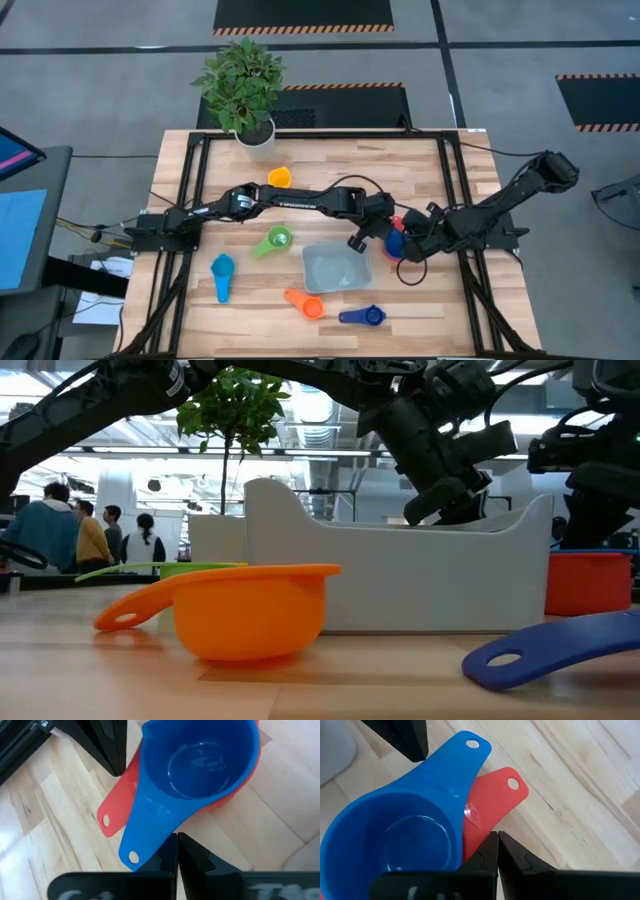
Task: Nest measuring cups in basket
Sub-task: Adjust the large dark blue measuring cup
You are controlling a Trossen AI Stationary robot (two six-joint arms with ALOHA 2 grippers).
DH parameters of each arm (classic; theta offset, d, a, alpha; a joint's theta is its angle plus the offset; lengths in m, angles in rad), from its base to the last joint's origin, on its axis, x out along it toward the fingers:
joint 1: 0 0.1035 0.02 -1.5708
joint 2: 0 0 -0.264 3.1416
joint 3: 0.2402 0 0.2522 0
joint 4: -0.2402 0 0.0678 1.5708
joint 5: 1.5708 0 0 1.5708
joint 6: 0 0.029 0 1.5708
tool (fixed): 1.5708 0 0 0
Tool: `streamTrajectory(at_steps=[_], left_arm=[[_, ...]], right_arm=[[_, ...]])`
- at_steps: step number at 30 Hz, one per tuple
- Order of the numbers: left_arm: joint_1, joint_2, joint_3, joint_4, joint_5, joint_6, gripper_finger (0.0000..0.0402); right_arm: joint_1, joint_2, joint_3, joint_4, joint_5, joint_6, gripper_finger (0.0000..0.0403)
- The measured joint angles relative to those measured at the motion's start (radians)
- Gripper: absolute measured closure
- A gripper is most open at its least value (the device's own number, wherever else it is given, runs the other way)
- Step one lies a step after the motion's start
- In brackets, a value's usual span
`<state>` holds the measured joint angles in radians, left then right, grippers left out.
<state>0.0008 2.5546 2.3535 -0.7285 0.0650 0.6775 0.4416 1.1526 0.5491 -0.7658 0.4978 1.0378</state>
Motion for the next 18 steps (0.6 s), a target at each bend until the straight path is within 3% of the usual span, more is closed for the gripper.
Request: streamTrajectory(at_steps=[9, 14, 18], left_arm=[[0.001, 0.0, 0.0, 0.049, 0.016, 0.011, 0.0401], [0.0, -0.006, 0.0, -0.019, -0.052, 0.01, 0.0401], [0.0, -0.012, 0.0, -0.053, -0.025, -0.001, 0.0401]], right_arm=[[0.0, 0.0, 0.0, 0.001, -0.001, 0.0, 0.0373], [0.0, 0.0, 0.0, -0.003, -0.003, 0.0, 0.0371], [0.0, 0.0, 0.0, -0.003, -0.003, 0.0, 0.0378]])
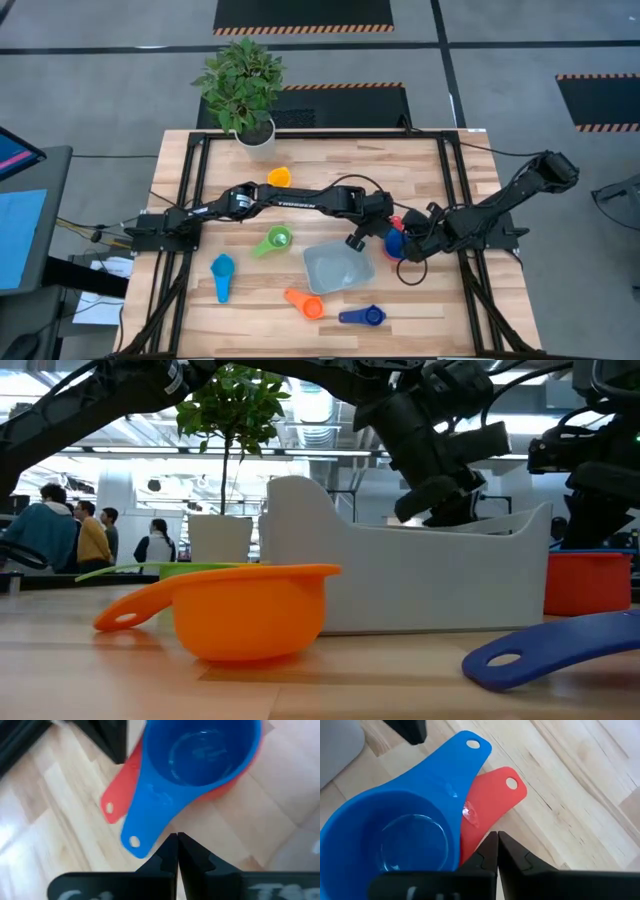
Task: Nest measuring cups in basket
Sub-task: Adjust the large dark blue measuring cup
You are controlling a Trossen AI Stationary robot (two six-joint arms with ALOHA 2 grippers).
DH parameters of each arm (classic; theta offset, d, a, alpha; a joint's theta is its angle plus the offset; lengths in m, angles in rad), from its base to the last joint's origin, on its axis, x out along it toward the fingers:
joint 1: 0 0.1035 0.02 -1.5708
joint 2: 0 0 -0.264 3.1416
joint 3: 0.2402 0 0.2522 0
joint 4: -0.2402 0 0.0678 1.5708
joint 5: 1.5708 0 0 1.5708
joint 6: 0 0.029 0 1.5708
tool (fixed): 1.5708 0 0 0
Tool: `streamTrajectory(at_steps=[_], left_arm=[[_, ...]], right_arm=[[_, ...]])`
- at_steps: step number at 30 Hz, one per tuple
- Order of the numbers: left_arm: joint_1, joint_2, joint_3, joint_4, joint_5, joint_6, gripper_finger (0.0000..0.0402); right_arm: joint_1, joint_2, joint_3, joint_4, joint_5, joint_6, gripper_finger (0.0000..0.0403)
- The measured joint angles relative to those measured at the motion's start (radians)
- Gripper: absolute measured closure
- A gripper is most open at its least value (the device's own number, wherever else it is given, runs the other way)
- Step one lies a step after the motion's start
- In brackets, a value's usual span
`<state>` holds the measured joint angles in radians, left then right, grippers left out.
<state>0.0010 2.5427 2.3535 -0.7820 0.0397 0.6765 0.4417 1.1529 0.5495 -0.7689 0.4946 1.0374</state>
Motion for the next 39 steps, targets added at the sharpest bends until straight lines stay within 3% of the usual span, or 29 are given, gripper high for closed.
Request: streamTrajectory(at_steps=[16, 28, 39], left_arm=[[0.001, 0.01, 0.0, 0.057, 0.06, 0.037, 0.0401], [-0.002, 0.004, 0.0, -0.045, 0.0, 0.011, 0.0401], [-0.001, 0.011, 0.0, 0.067, 0.027, 0.018, 0.0401]], right_arm=[[0.0, 0.0, 0.0, 0.069, 0.003, -0.048, 0.0372], [-0.001, 0.0, 0.001, 0.042, 0.003, -0.052, 0.0375], [-0.001, 0.0, 0.001, 0.056, 0.003, -0.052, 0.0378]])
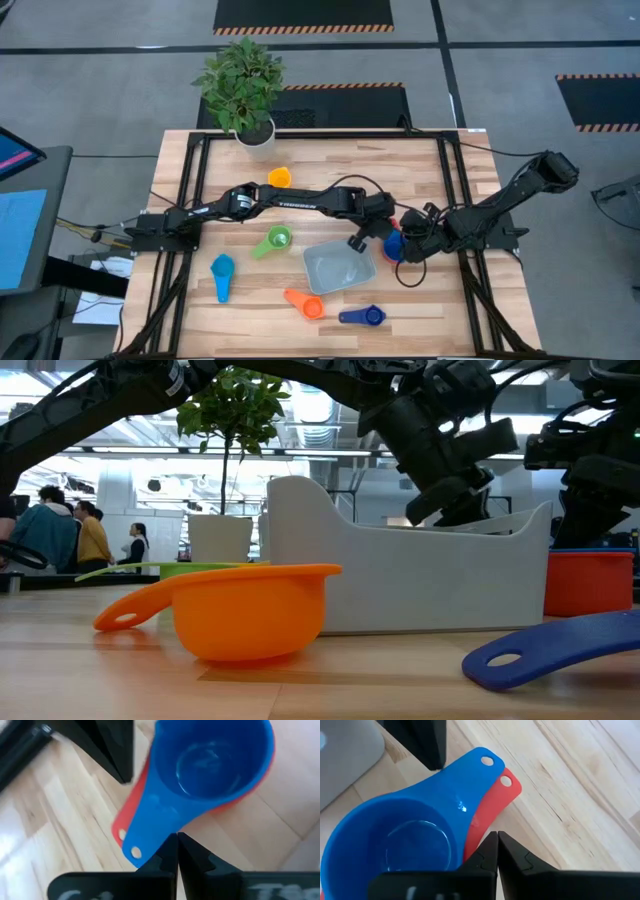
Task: Nest measuring cups in basket
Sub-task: Adjust the large dark blue measuring cup, then stack the yellow measuring cup on top of the dark blue measuring cup
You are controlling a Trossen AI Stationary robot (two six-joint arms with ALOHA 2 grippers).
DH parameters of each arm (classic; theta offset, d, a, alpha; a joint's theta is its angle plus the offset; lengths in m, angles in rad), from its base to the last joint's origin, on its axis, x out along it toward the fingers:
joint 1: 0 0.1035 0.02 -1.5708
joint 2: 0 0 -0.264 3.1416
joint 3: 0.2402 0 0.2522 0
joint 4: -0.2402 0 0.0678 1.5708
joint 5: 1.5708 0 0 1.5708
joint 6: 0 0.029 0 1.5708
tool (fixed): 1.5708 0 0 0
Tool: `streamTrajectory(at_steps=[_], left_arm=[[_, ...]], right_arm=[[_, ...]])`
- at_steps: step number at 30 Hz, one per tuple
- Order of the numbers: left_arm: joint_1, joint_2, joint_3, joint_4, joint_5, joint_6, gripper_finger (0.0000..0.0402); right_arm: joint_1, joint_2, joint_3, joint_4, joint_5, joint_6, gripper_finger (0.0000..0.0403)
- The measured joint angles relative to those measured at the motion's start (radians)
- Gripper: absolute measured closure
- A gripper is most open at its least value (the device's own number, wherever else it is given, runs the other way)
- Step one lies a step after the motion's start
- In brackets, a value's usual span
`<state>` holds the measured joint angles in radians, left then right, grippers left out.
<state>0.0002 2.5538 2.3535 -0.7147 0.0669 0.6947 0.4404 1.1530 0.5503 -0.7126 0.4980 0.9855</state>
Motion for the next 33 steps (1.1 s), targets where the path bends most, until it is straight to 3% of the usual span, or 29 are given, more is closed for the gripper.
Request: streamTrajectory(at_steps=[8, 13, 18, 24, 30, 33], left_arm=[[-0.001, 0.0, 0.0, 0.049, -0.035, 0.001, 0.0401], [-0.012, -0.053, 0.0, -0.061, -0.272, 0.053, 0.0401], [-0.015, -0.159, 0.005, -0.368, -0.432, -0.066, 0.0401], [0.084, -0.191, -0.014, -0.872, -0.382, -0.435, 0.0401], [0.159, -0.286, -0.265, -0.845, -0.337, -0.503, 0.0401], [0.187, -0.388, -0.461, -0.857, -0.335, -0.549, 0.0402]], right_arm=[[0.0, 0.0, 0.0, 0.045, 0.0, -0.044, 0.0377], [-0.001, -0.024, 0.0, 0.01, 0.001, -0.044, 0.037], [0.0, -0.082, 0.051, -0.116, 0.049, -0.045, 0.0377], [0.0, -0.163, 0.162, -0.248, 0.131, -0.082, 0.0383], [0.004, -0.208, 0.183, -0.245, 0.131, -0.099, 0.0372], [0.005, -0.208, 0.183, -0.253, 0.129, -0.097, 0.037]])
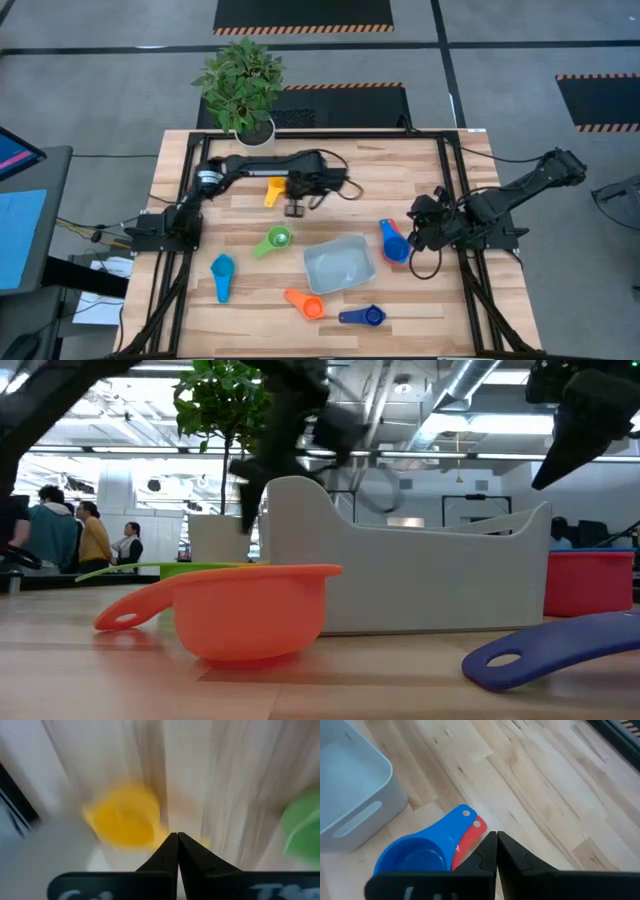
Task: Nest measuring cups in basket
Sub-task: Stack the yellow measuring cup on top of the dark blue measuring cup
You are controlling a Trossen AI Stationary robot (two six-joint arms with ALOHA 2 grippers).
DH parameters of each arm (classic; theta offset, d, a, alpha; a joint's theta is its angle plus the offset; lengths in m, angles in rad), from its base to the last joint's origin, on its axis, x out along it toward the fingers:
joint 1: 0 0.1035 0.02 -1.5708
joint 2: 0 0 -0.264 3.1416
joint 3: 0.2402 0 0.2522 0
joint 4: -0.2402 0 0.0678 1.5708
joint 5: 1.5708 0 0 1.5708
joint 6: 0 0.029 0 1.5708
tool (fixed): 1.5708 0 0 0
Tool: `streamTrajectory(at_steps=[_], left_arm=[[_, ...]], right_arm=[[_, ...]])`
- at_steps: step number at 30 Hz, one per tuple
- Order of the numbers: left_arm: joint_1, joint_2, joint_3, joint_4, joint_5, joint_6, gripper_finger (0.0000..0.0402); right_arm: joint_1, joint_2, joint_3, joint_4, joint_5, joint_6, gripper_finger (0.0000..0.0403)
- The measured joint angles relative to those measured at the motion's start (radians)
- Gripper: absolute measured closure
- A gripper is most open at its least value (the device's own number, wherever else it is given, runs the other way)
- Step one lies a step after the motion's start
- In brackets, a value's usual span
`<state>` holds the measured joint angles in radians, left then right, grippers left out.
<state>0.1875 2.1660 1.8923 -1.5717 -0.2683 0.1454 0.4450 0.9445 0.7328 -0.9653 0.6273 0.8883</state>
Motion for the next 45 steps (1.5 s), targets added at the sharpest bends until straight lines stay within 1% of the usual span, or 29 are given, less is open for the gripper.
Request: streamTrajectory(at_steps=[3, 6, 8, 10, 12, 14, 16, 18, 21, 24, 29, 32, 36, 39, 42, 45], left_arm=[[0.012, -0.156, -0.224, 0.007, -0.001, -0.069, 0.0401], [0.01, -0.342, -0.451, 0.103, -0.001, -0.123, 0.0401], [0.012, -0.468, -0.604, 0.248, -0.001, -0.13, 0.0402], [0.016, -0.591, -0.737, 0.45, -0.001, -0.127, 0.0402], [0.016, -0.684, -0.863, 0.662, 0.001, -0.114, 0.0401], [0.015, -0.754, -0.961, 0.853, -0.004, -0.089, 0.0402], [0.02, -0.804, -1.021, 1.001, -0.01, -0.082, 0.0402], [0.024, -0.821, -1.045, 1.065, -0.017, -0.082, 0.0399], [0.041, -0.82, -1.042, 1.076, -0.017, -0.056, 0.0377], [0.064, -0.789, -1.036, 1.079, -0.023, -0.07, 0.0332], [0.081, -0.725, -1.037, 1.104, -0.025, -0.154, 0.024], [0.082, -0.691, -1.036, 1.134, -0.005, -0.159, 0.0206], [0.081, -0.622, -1.036, 1.158, -0.008, -0.16, 0.0195], [0.082, -0.573, -1.036, 1.215, -0.046, -0.149, 0.0194], [0.082, -0.553, -1.022, 1.238, -0.079, -0.139, 0.0194], [0.084, -0.543, -0.998, 1.228, -0.086, -0.113, 0.0194]], right_arm=[[0.0, 0.007, -0.001, -0.003, 0.0, 0.0, 0.0374], [0.0, 0.012, -0.001, -0.001, -0.001, 0.001, 0.0379], [-0.001, 0.018, -0.001, 0.001, 0.002, 0.001, 0.0382], [-0.004, 0.019, -0.001, 0.001, 0.001, 0.001, 0.0383], [-0.014, 0.018, -0.001, 0.008, 0.005, 0.001, 0.0382], [-0.028, 0.019, -0.001, 0.011, 0.006, 0.001, 0.0379], [-0.042, 0.018, -0.001, 0.01, 0.007, 0.001, 0.0374], [-0.056, 0.019, -0.001, 0.01, 0.003, 0.001, 0.0371], [-0.068, 0.019, -0.001, 0.014, 0.0, 0.004, 0.0368], [-0.068, 0.019, -0.001, 0.028, 0.0, 0.004, 0.0369], [-0.058, 0.018, -0.001, 0.031, -0.001, 0.003, 0.0376], [-0.049, 0.018, -0.001, 0.031, -0.002, 0.003, 0.038], [-0.036, 0.019, -0.001, 0.032, -0.003, 0.003, 0.0381], [-0.029, 0.019, -0.001, 0.032, -0.003, 0.003, 0.0377], [-0.026, 0.019, -0.001, 0.032, -0.003, 0.003, 0.0372], [-0.026, 0.019, -0.001, 0.032, -0.009, 0.003, 0.037]])
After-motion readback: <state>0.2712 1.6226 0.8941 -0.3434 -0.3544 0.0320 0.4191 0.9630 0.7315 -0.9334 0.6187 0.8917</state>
